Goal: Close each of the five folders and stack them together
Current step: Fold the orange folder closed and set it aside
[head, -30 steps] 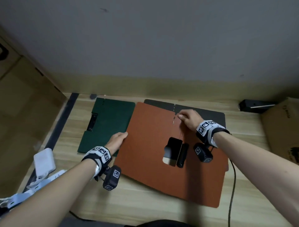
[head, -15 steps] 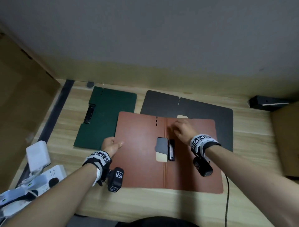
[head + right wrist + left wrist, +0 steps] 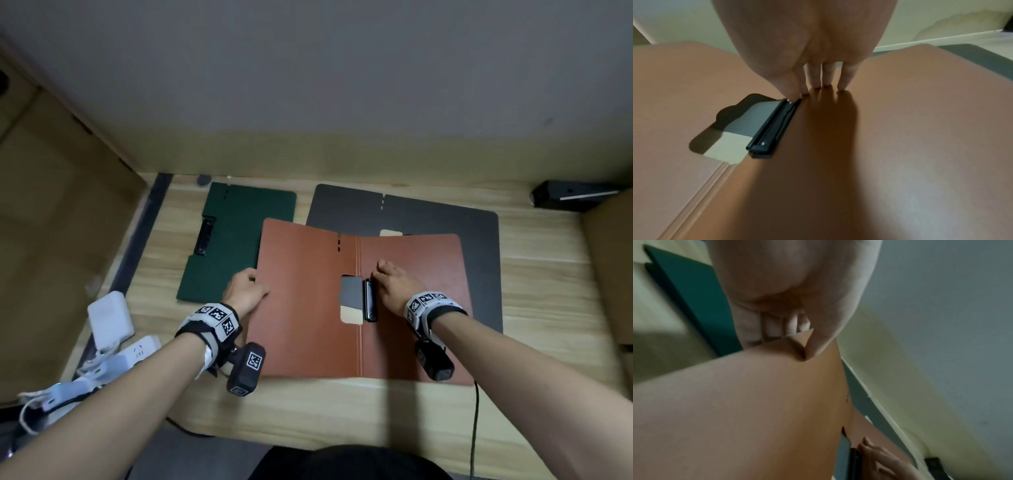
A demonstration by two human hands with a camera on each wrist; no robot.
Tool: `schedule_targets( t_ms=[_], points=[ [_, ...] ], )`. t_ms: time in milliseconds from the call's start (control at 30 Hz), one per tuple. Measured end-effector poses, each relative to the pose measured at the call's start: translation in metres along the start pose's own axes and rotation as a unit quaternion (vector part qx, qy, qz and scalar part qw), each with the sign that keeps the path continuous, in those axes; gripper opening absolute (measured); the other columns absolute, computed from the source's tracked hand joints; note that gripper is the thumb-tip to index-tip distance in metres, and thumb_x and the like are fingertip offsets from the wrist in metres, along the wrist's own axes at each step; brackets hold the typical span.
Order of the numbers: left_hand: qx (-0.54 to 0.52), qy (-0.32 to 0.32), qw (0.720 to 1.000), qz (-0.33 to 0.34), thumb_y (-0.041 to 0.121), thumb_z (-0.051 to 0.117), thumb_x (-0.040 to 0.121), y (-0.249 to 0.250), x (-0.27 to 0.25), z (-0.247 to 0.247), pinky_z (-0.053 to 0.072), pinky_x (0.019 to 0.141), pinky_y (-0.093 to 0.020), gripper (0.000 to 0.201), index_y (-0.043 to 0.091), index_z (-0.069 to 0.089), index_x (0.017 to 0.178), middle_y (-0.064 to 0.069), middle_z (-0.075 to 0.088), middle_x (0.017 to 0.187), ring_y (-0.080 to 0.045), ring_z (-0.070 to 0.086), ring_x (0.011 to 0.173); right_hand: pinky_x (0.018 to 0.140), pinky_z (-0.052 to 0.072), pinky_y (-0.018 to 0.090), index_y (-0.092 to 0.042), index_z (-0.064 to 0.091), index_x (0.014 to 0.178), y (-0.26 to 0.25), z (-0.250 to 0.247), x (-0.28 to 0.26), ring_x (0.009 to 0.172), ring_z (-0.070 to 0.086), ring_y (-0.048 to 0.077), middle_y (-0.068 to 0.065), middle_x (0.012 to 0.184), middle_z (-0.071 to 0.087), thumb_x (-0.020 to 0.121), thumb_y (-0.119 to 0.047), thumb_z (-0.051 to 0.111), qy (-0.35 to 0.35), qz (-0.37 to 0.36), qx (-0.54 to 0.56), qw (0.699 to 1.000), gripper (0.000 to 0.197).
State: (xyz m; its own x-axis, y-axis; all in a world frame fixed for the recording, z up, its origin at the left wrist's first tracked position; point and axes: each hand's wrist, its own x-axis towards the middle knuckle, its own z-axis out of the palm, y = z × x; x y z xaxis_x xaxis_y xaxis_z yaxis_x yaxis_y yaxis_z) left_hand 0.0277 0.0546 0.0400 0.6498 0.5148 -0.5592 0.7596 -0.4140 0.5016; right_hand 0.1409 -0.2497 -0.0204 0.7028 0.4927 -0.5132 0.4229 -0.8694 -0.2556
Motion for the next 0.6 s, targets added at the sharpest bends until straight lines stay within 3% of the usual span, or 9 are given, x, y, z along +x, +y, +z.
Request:
schedule_targets(
  t_ms=[100,200,267,367,500,600],
  points=[
    [-0.040,-0.047,0.996,0.056,0.015,0.065,0.085,0.022,-0.015,-0.014,0.054,0.082,-0.038,0.013,0.022,0.057,0.077,-0.004,0.070,0.076,-0.024,0.066,0.076,0.115,0.025,0.032,-0.012,0.039,0.147,-0.005,-0.022,-0.008,0.145,0.029,0.027,0.009,0.160,0.027,0.099,-0.020,0.040,-0.008,0.000,0.056,0.998,0.049],
    [-0.071,-0.091,0.987,0.112,0.025,0.058,0.094,0.048,-0.035,-0.017,0.056,0.059,-0.034,0.021,0.012,0.059,0.077,-0.008,0.065,0.067,-0.023,0.063,0.059,0.104,0.039,0.033,-0.009,0.051,0.137,0.000,-0.033,-0.028,0.127,0.051,0.028,0.011,0.140,0.054,0.099,-0.019,0.045,0.060,0.019,0.147,0.987,0.039],
    [-0.100,-0.113,0.979,0.137,0.035,0.048,0.099,0.069,-0.050,-0.010,0.053,0.050,-0.030,0.034,0.009,0.063,0.083,-0.010,0.064,0.069,-0.024,0.063,0.058,0.099,0.044,0.032,-0.010,0.057,0.130,0.011,-0.030,-0.041,0.118,0.058,0.023,0.006,0.129,0.061,0.100,-0.021,0.046,0.104,0.033,0.215,0.971,0.034],
    [-0.137,-0.131,0.969,0.159,0.043,0.041,0.101,0.098,-0.062,0.011,0.050,0.049,-0.028,0.043,0.009,0.064,0.085,-0.009,0.065,0.074,-0.021,0.063,0.057,0.088,0.051,0.031,-0.012,0.065,0.115,0.030,-0.028,-0.060,0.098,0.066,0.017,0.000,0.109,0.070,0.100,-0.024,0.046,0.132,0.049,0.298,0.944,0.027],
    [-0.125,-0.183,0.953,0.209,0.030,0.040,0.102,0.133,-0.076,0.052,0.045,0.049,-0.028,0.030,0.012,0.060,0.087,-0.009,0.062,0.079,-0.020,0.063,0.060,0.073,0.056,0.028,-0.011,0.068,0.098,0.055,-0.029,-0.093,0.072,0.069,0.015,0.004,0.087,0.074,0.099,-0.023,0.045,0.153,0.071,0.392,0.904,0.026],
    [-0.101,-0.219,0.943,0.228,0.019,0.042,0.102,0.148,-0.081,0.085,0.045,0.052,-0.028,0.022,0.011,0.063,0.099,-0.012,0.069,0.086,-0.024,0.067,0.070,0.075,0.055,0.035,-0.014,0.070,0.091,0.074,-0.029,-0.116,0.069,0.071,0.018,0.003,0.078,0.075,0.099,-0.027,0.045,0.172,0.088,0.423,0.885,0.029]
  ],
)
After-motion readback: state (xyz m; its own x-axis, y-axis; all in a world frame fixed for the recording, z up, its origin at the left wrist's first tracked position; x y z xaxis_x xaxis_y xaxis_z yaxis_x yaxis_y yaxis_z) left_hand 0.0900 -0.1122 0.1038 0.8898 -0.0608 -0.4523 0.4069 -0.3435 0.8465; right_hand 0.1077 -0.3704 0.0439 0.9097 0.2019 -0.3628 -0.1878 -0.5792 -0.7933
